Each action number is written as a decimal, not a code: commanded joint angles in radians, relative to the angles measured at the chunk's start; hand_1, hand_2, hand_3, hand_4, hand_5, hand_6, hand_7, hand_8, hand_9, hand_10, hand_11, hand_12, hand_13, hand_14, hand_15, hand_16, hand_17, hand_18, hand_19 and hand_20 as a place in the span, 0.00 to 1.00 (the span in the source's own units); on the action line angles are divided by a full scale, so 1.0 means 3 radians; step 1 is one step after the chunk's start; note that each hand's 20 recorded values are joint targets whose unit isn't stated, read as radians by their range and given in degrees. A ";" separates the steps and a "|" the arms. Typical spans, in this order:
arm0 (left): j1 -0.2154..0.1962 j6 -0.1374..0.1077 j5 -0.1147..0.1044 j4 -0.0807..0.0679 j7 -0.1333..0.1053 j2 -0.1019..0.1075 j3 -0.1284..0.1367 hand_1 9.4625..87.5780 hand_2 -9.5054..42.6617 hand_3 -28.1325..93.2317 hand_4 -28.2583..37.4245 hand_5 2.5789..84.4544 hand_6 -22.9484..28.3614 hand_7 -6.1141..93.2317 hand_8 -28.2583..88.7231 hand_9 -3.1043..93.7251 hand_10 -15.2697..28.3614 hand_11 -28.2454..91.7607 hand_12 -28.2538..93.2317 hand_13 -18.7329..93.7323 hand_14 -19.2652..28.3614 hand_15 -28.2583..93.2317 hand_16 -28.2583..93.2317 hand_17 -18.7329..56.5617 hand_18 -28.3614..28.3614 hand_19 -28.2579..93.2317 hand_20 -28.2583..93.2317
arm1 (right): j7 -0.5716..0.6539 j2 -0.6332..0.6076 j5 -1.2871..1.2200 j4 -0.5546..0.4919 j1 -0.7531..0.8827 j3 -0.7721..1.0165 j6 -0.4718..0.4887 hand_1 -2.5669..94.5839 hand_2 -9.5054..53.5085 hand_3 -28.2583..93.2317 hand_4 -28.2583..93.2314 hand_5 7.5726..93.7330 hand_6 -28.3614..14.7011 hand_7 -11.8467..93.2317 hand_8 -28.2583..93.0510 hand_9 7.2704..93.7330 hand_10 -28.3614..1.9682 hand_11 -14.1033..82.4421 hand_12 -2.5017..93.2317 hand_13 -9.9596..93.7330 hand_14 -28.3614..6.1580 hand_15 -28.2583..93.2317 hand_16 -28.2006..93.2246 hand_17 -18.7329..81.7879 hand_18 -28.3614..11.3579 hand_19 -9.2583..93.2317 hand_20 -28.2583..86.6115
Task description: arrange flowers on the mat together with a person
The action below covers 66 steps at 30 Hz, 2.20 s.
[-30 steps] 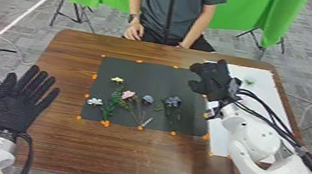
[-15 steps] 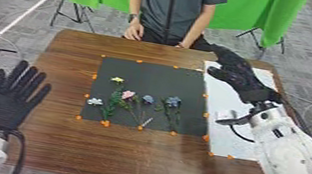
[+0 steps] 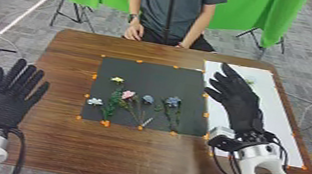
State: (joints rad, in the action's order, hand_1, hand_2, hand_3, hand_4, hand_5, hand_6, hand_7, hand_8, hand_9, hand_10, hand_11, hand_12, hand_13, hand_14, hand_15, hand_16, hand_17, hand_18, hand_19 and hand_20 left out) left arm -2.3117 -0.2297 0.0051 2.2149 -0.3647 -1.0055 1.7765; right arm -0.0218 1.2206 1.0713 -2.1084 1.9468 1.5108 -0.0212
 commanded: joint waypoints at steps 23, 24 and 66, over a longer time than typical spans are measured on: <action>0.0065 -0.0115 0.0395 0.0014 0.0046 0.0090 0.0041 0.28 0.49 0.81 0.00 0.53 0.57 0.14 0.17 0.46 0.65 0.34 0.31 0.44 0.65 0.38 0.20 0.21 0.72 0.46 0.34 | -0.0089 0.0939 0.0170 -0.0316 0.0884 0.1224 0.1088 0.16 0.34 0.91 0.01 0.36 0.53 0.21 0.14 0.30 0.52 0.22 0.09 0.26 0.64 0.34 0.19 0.24 0.50 0.39 0.29; 0.0049 -0.0111 0.0387 0.0015 0.0055 0.0083 0.0050 0.28 0.49 0.81 0.00 0.53 0.58 0.14 0.17 0.46 0.65 0.34 0.31 0.44 0.65 0.38 0.20 0.21 0.72 0.46 0.34 | -0.0055 0.0967 0.0181 -0.0311 0.0870 0.1248 0.1155 0.16 0.34 0.91 0.01 0.36 0.52 0.21 0.14 0.30 0.52 0.22 0.09 0.26 0.64 0.34 0.19 0.24 0.49 0.39 0.29; 0.0174 -0.0124 0.0291 -0.0024 0.0078 0.0101 -0.0125 0.28 0.49 0.81 0.00 0.53 0.58 0.14 0.17 0.46 0.65 0.34 0.31 0.45 0.65 0.38 0.20 0.22 0.72 0.46 0.34 | 0.0042 0.0124 0.0071 -0.0015 0.0054 -0.0007 0.0026 0.17 0.34 0.91 0.01 0.31 0.52 0.22 0.14 0.26 0.49 0.22 0.09 0.27 0.59 0.33 0.20 0.24 0.43 0.41 0.30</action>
State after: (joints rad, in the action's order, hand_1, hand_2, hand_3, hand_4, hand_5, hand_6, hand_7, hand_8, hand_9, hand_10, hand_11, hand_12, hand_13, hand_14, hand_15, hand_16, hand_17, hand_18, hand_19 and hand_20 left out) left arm -2.2579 -0.2558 0.1075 2.2078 -0.3463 -0.9769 1.7565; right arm -0.0613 1.2438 1.1067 -2.1251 2.0293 1.5358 -0.0112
